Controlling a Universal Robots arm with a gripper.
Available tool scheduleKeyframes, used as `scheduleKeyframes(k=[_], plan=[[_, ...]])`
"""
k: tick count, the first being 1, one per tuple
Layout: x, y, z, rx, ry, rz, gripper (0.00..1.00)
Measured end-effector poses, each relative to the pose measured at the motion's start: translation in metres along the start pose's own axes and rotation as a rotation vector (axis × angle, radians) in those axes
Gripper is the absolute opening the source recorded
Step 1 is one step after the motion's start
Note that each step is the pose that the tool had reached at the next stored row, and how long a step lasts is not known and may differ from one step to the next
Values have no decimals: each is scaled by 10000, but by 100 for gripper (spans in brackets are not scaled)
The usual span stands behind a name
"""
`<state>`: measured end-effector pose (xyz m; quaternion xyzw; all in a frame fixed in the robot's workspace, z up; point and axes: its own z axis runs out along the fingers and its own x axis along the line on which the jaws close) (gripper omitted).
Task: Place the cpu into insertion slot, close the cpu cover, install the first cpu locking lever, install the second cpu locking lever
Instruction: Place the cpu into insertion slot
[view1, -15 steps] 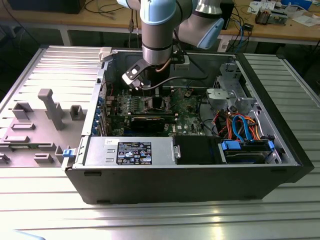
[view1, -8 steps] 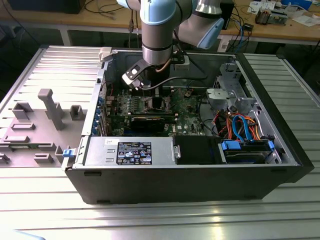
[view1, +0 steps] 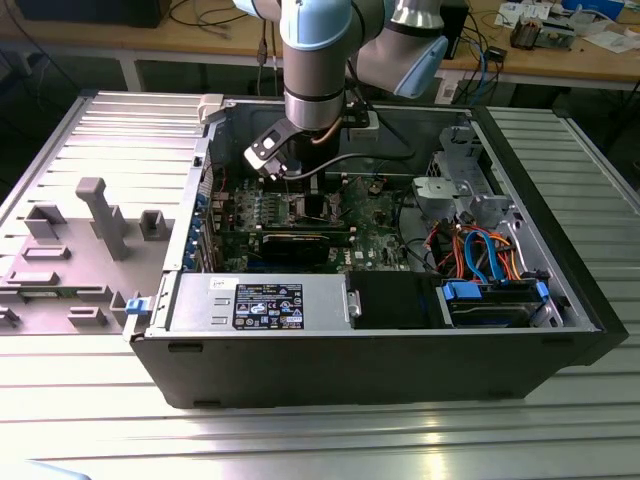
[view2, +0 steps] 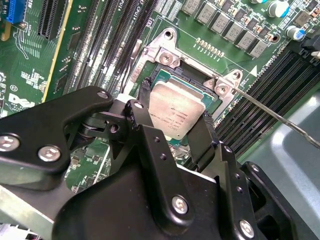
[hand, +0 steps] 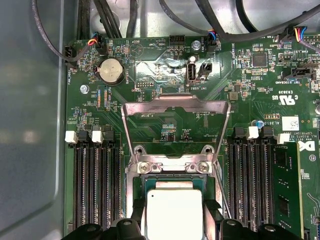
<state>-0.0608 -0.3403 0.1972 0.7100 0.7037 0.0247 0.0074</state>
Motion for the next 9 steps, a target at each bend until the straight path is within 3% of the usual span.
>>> scheduleKeyframes(k=[9], plan=[[0, 0, 0, -1, 0, 8, 54]])
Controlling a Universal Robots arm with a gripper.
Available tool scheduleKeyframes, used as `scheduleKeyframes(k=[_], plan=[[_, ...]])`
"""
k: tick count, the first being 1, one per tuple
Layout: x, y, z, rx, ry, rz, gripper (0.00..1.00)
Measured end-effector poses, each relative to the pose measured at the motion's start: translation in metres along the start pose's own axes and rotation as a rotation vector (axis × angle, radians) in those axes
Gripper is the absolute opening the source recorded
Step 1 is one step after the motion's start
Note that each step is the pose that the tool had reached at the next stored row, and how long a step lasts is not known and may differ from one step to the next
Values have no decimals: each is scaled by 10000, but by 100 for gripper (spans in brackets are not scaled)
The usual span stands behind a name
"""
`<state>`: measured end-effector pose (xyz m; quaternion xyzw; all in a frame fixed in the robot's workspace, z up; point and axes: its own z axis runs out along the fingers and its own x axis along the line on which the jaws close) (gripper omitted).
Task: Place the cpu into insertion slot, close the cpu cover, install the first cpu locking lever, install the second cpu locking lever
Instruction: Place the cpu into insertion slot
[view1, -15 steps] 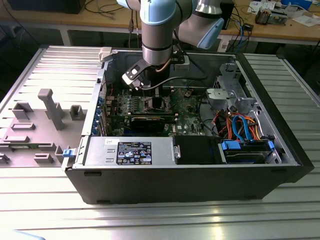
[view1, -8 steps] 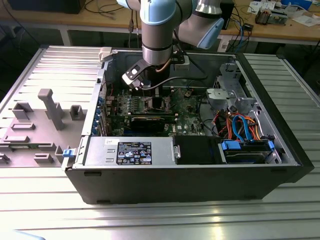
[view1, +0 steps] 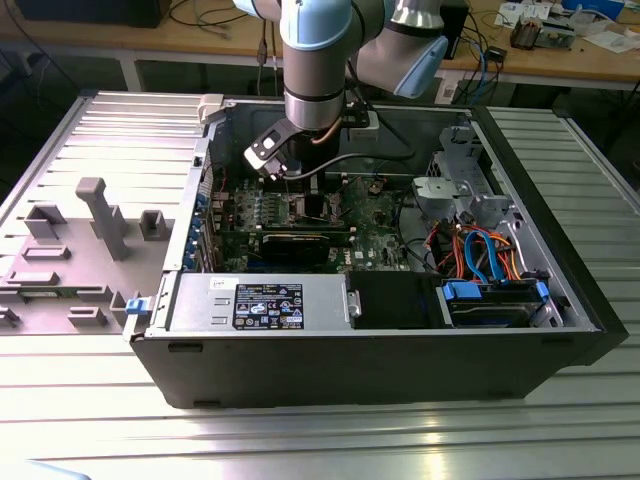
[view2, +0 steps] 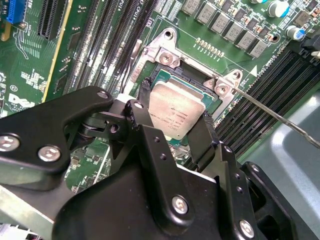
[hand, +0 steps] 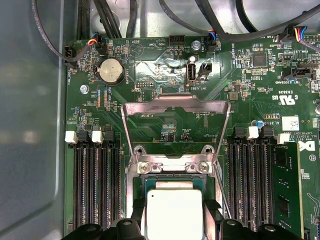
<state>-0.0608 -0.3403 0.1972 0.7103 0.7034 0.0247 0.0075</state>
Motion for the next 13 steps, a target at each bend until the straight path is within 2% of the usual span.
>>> scheduleKeyframes(k=[2, 3, 7, 9, 13], plan=[[1, 0, 2, -3, 5, 1, 55], [0, 0, 1, -2, 2, 2, 61], [0, 0, -3, 1, 1, 6, 61], [1, 1, -41, 17, 3, 9, 61], [1, 2, -47, 22, 1, 11, 60]])
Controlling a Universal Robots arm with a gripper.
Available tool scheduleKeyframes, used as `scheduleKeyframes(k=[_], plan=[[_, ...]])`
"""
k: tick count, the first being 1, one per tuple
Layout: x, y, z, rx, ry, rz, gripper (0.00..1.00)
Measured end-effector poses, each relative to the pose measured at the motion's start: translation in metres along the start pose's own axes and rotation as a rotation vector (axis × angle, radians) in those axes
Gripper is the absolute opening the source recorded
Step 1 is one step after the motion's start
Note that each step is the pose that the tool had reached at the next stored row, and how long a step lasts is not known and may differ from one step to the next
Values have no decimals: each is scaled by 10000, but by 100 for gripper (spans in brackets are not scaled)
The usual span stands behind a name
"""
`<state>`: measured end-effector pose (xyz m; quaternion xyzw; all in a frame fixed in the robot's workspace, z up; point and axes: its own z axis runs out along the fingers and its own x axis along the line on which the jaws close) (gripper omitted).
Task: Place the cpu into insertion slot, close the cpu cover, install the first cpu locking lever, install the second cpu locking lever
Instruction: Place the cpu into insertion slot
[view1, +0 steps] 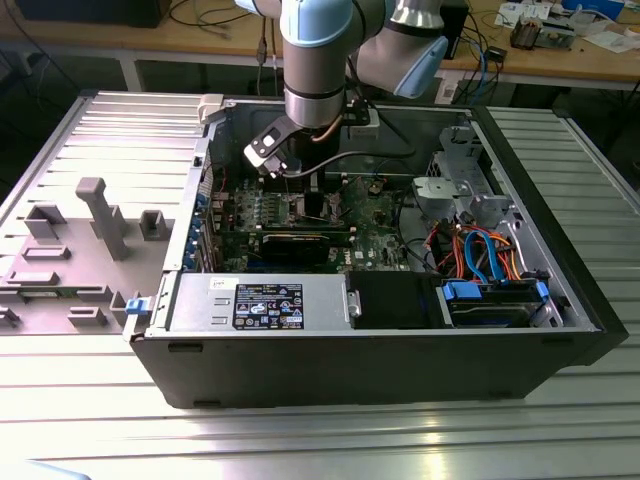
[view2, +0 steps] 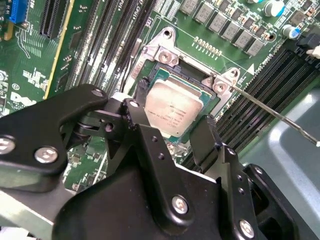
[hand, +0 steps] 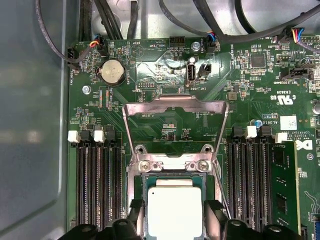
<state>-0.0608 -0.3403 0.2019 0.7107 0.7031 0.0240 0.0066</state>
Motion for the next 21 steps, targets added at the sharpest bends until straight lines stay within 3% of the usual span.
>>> scheduleKeyframes(k=[2, 12, 14, 18, 19, 21], plan=[[0, 0, -1, 2, -1, 2, 52], [-1, 0, 0, 0, 1, 4, 60], [-2, 0, -1, 2, -2, 4, 52], [-2, 1, 3, -5, 10, 4, 52], [-2, 0, 2, -3, 6, 5, 60], [-3, 1, -18, 0, 0, 4, 60]])
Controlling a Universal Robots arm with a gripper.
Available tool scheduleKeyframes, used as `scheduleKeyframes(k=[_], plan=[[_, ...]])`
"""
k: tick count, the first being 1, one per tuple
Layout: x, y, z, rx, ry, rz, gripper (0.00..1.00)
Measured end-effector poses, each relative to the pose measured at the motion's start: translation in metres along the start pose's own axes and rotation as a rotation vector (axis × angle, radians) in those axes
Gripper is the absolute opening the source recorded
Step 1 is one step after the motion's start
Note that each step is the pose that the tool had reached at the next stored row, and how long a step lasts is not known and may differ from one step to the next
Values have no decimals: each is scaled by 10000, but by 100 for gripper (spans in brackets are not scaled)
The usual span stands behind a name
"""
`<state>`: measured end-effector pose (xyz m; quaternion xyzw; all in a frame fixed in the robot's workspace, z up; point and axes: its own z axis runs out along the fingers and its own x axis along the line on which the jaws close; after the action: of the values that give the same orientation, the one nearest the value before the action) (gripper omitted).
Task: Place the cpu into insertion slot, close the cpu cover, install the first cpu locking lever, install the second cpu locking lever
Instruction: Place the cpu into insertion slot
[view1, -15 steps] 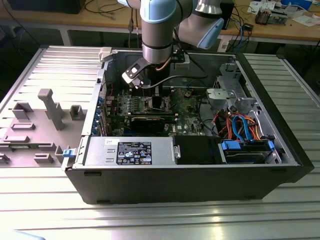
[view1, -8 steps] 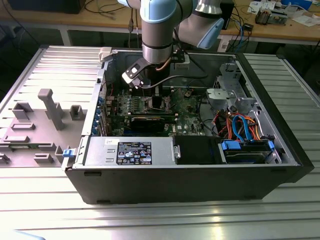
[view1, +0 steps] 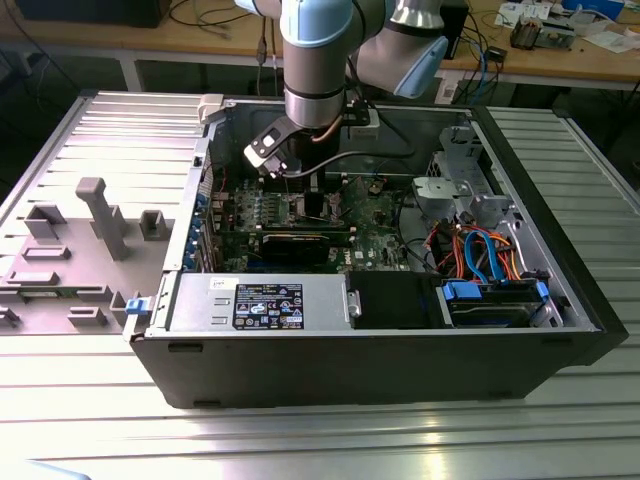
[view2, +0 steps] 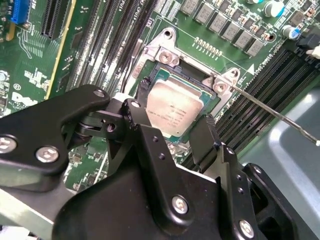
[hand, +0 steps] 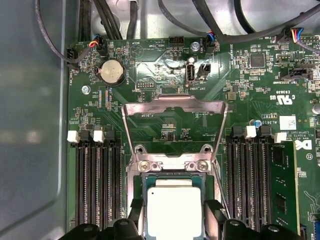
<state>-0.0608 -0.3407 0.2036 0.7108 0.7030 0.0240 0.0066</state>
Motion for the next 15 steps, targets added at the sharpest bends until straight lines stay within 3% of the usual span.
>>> scheduleKeyframes(k=[7, 9, 11, 13, 15], plan=[[5, 8, -159, 7, 3, 1, 58], [5, 8, -160, 8, 2, 1, 33], [5, 8, -162, 8, 2, 0, 21], [5, 8, -162, 8, 2, 1, 11], [5, 8, -163, 8, 2, 0, 11]])
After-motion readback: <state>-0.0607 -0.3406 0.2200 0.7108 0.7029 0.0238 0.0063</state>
